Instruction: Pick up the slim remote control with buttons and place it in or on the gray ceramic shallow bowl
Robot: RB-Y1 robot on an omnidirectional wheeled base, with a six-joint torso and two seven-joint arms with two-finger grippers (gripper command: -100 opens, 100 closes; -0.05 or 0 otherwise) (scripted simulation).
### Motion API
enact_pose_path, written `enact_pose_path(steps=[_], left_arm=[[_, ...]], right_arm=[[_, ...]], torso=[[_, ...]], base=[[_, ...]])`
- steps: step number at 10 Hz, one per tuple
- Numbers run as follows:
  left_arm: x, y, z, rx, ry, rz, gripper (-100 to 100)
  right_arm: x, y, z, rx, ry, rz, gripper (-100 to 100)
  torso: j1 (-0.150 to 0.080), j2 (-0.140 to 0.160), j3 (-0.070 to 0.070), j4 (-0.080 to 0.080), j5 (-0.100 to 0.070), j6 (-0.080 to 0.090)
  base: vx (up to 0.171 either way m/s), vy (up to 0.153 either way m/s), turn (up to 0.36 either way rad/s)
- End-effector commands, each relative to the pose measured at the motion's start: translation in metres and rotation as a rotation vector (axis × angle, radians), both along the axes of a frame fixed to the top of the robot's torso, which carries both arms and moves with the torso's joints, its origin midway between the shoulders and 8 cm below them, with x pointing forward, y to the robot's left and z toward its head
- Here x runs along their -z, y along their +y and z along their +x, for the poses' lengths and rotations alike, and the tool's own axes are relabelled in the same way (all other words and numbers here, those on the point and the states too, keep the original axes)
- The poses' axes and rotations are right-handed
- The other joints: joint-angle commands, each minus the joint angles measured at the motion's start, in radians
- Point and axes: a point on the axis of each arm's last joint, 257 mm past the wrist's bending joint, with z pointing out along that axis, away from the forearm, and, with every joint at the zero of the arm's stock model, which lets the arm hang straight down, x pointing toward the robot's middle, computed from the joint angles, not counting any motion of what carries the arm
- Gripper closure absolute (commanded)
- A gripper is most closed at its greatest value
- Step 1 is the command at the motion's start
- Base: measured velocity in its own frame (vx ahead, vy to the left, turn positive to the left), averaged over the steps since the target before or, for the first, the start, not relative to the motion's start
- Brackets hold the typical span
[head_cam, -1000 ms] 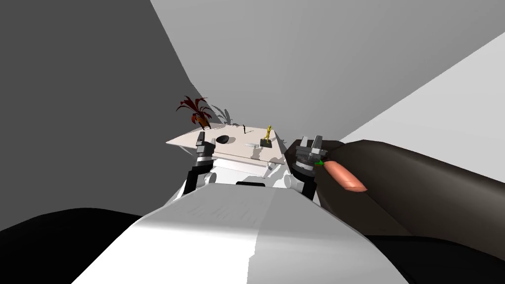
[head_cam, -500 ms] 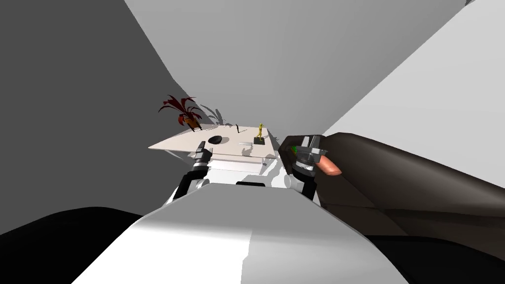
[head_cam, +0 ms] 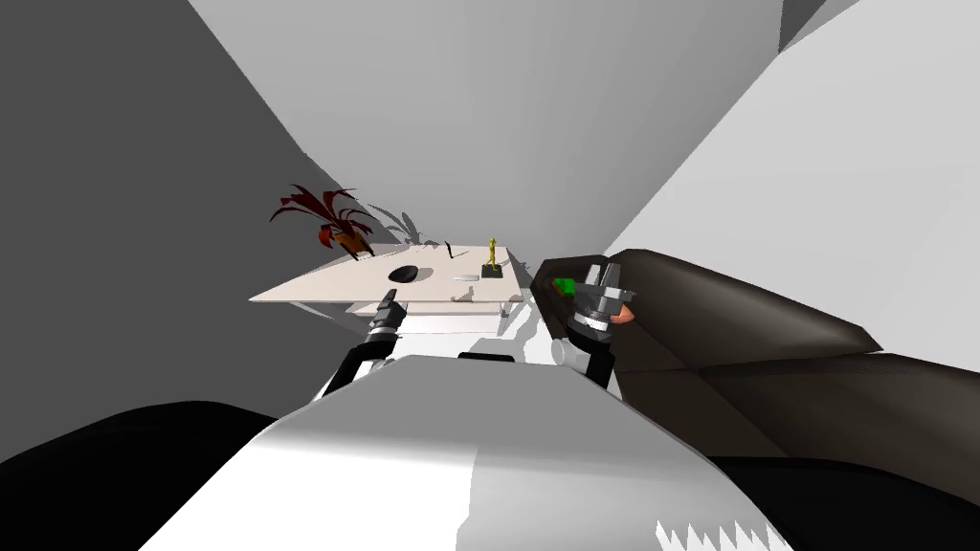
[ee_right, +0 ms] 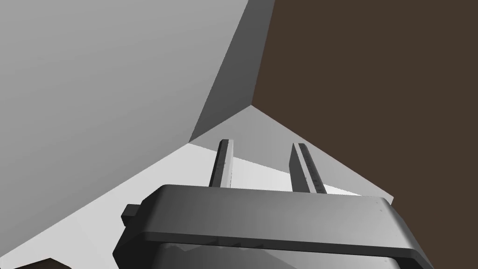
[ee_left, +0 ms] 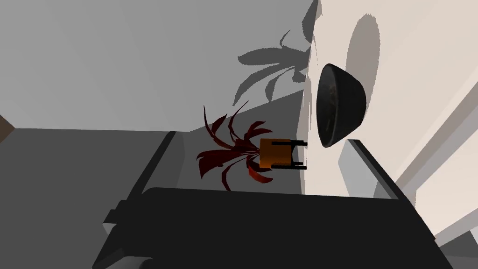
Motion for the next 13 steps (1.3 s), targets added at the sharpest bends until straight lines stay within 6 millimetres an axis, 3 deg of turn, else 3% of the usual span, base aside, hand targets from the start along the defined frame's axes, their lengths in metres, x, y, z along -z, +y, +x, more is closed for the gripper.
enact_pose_path(steps=[1, 2, 3, 4, 5, 6, 7, 8, 9, 10, 11, 12, 13], left_arm=[[0.031, 0.019, -0.014, -0.03, 0.095, -0.021, -100], [0.033, 0.019, -0.014, -0.03, 0.104, -0.024, -100], [0.063, 0.037, -0.033, -0.061, 0.195, -0.048, -100], [0.064, 0.037, -0.033, -0.061, 0.198, -0.048, -100], [0.092, 0.056, -0.055, -0.094, 0.285, -0.074, -100], [0.094, 0.056, -0.056, -0.094, 0.292, -0.077, -100], [0.12, 0.074, -0.081, -0.13, 0.377, -0.102, -100], [0.122, 0.074, -0.082, -0.13, 0.385, -0.108, -100], [0.143, 0.092, -0.11, -0.169, 0.457, -0.132, -100], [0.148, 0.091, -0.112, -0.168, 0.477, -0.144, -100], [0.166, 0.109, -0.143, -0.209, 0.547, -0.167, -100], [0.172, 0.108, -0.145, -0.208, 0.565, -0.183, -100], [0.187, 0.125, -0.178, -0.252, 0.633, -0.213, -100]], right_arm=[[0.0, 0.0, 0.0, 0.0, 0.0, 0.0, 0], [0.0, 0.0, 0.0, 0.0, 0.0, 0.0, 0], [0.0, 0.0, 0.0, 0.0, 0.0, 0.0, 0], [0.0, 0.0, 0.0, 0.0, 0.0, 0.0, 0], [0.0, 0.0, 0.0, 0.0, 0.0, 0.0, 0], [0.0, 0.0, 0.0, 0.0, 0.0, 0.0, 0], [0.0, 0.0, 0.0, 0.0, 0.0, 0.0, 0], [0.0, 0.0, 0.0, 0.0, 0.0, 0.0, 0], [0.0, 0.0, 0.0, 0.0, 0.0, 0.0, 0], [0.0, 0.0, 0.0, 0.0, 0.0, 0.0, 0], [0.0, 0.0, 0.0, 0.0, 0.0, 0.0, 0], [0.0, 0.0, 0.0, 0.0, 0.0, 0.0, 0], [0.0, 0.0, 0.0, 0.0, 0.0, 0.0, 0]], torso=[[0.0, 0.0, 0.0, 0.0, 0.0, 0.0], [-0.001, 0.0, 0.0, 0.0, 0.0, 0.001], [-0.001, 0.0, 0.0, 0.0, 0.0, 0.0], [-0.002, 0.0, 0.0, 0.0, 0.0, 0.001], [-0.002, 0.0, 0.0, 0.0, 0.0, 0.0], [-0.002, 0.001, 0.001, 0.0, 0.0, 0.001], [0.0, 0.002, 0.001, 0.0, 0.0, 0.0], [-0.001, 0.002, 0.001, 0.0, 0.0, 0.001], [-0.001, 0.001, 0.0, 0.0, 0.0, 0.0], [-0.002, 0.001, 0.0, 0.0, 0.0, 0.001], [-0.001, 0.001, 0.0, 0.0, 0.0, 0.0], [-0.001, 0.001, 0.0, 0.0, 0.0, 0.001], [0.0, 0.001, 0.0, 0.0, 0.0, 0.0]], base=[[-0.016, -0.051, -0.264], [-0.012, -0.044, -0.157], [-0.013, -0.072, -0.287], [-0.013, -0.059, -0.164], [-0.031, -0.06, -0.366], [-0.042, -0.039, -0.151], [-0.026, -0.061, -0.295], [-0.017, -0.055, -0.183], [-0.013, -0.076, -0.349], [-0.011, -0.054, -0.17], [-0.013, -0.068, -0.344], [-0.008, -0.044, -0.181], [-0.005, -0.062, -0.305]])
